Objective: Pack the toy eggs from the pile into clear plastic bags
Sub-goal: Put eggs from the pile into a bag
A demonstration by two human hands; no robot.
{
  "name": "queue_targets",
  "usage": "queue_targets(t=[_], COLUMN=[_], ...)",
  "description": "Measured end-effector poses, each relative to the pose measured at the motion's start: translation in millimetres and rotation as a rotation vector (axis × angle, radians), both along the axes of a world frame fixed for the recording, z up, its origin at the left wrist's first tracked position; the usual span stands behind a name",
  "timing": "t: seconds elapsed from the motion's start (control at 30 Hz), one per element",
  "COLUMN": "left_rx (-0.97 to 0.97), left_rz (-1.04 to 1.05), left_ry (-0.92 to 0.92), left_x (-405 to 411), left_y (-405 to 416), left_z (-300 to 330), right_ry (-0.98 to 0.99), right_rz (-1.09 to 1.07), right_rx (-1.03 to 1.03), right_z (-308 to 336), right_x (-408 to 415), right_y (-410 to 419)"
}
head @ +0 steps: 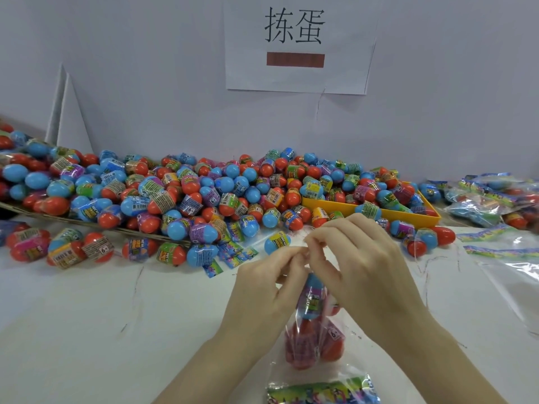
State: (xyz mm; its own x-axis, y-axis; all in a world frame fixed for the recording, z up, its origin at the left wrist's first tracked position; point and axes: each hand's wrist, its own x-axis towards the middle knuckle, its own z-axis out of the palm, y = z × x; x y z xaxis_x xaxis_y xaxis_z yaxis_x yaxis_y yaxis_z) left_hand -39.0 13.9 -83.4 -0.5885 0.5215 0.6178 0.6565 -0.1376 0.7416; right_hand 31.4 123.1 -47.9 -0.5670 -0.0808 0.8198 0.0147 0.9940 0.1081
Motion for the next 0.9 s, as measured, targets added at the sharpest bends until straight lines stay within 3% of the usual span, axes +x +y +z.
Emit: queue_targets(t=[0.13, 0.23, 0.43, 0.57, 0.77, 0.9], left_rx=[0.004, 0.047, 0.052, 0.057, 0.072, 0.073], left_rz=[0.008, 0.003, 0.005, 0.005, -0.020, -0.041], left_ry=[-0.029, -0.147, -0.326, -0.388, -0.456, -0.519], left_x=[2.0, 1.8, -1.5, -3.4, -5.3, -7.0], left_y=[-0.4, -1.0, 1.3, 1.4, 1.5, 1.8], left_z=[1.4, 0.3, 2.3, 3.2, 5.2, 6.2], right_ry=[0.008, 0.059, 0.196, 0.037, -0.278, -0.192], right_rz=[-0.025, -0.128, -0.743, -0.953, -0.883, -0.821], right_rx=[-0.146, -0.370, -0.845, -1.091, -0.898, -0.574], right_z=[-2.9, 1.7, -7.4, -18.0, -8.6, -0.9], right_x=[-4.3, 0.3, 53.4, 78.3, 63.7, 60.0], right_y=[-0.9, 23.7, 129.7, 156.0, 137.7, 125.2])
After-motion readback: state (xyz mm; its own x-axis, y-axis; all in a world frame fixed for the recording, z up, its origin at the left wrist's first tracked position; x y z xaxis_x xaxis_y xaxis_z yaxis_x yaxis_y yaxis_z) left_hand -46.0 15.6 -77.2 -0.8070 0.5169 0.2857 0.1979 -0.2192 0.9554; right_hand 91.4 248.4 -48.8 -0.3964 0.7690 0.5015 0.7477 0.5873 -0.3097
